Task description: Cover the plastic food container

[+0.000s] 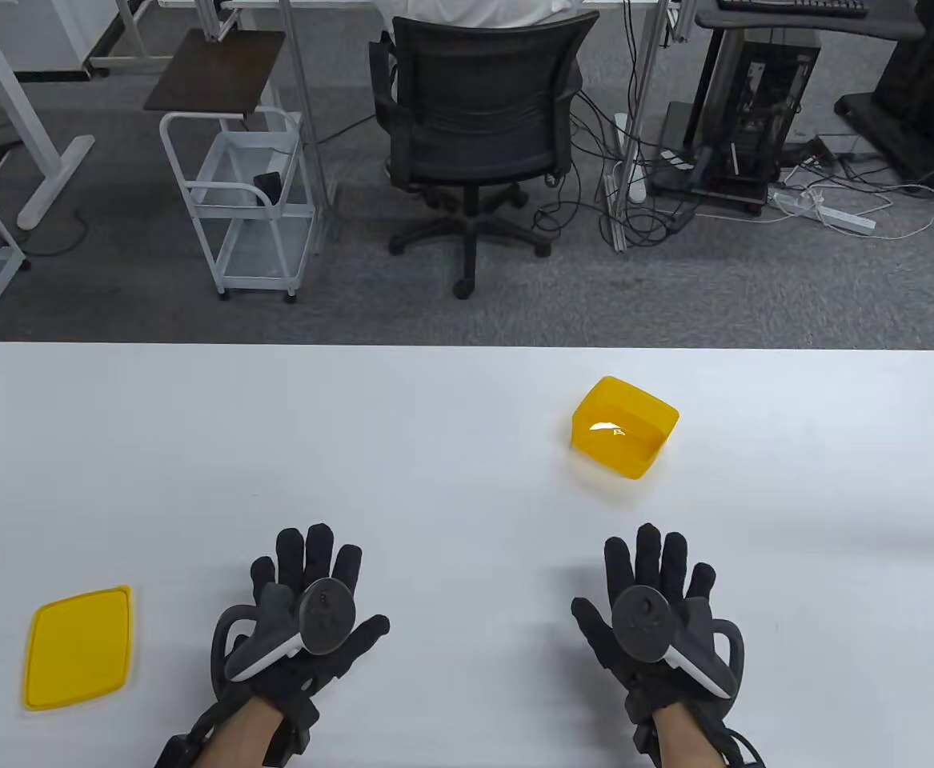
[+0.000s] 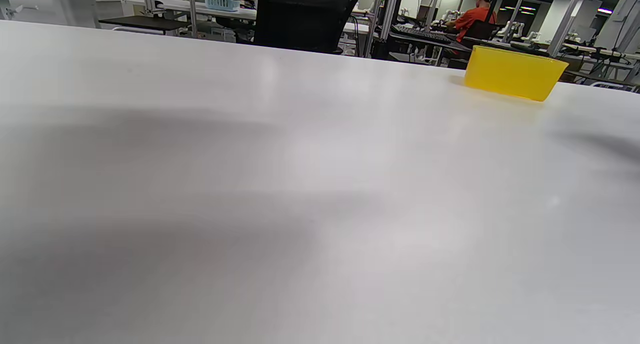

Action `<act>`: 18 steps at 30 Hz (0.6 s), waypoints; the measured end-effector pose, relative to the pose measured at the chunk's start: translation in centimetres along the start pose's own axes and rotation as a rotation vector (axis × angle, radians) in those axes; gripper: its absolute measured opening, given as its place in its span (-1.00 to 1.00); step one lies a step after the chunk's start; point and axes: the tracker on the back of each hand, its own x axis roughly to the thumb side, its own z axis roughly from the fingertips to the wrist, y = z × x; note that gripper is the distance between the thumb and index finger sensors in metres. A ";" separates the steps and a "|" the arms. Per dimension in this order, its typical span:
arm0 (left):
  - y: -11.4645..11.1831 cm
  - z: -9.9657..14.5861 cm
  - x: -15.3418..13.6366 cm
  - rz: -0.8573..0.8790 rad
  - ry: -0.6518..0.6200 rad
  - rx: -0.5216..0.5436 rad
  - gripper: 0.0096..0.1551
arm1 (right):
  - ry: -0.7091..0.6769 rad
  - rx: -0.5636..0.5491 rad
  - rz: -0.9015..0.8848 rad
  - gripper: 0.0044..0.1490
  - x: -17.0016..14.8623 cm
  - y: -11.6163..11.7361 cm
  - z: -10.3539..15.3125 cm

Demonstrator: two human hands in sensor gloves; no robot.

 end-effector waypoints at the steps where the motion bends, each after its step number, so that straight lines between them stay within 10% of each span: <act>1: 0.0 0.0 0.0 0.001 0.000 0.001 0.09 | 0.000 0.000 0.001 0.08 0.0 0.0 0.0; 18: 0.1 0.1 -0.1 0.034 -0.014 0.018 0.07 | 0.033 0.013 0.007 0.09 0.0 1.0 -0.9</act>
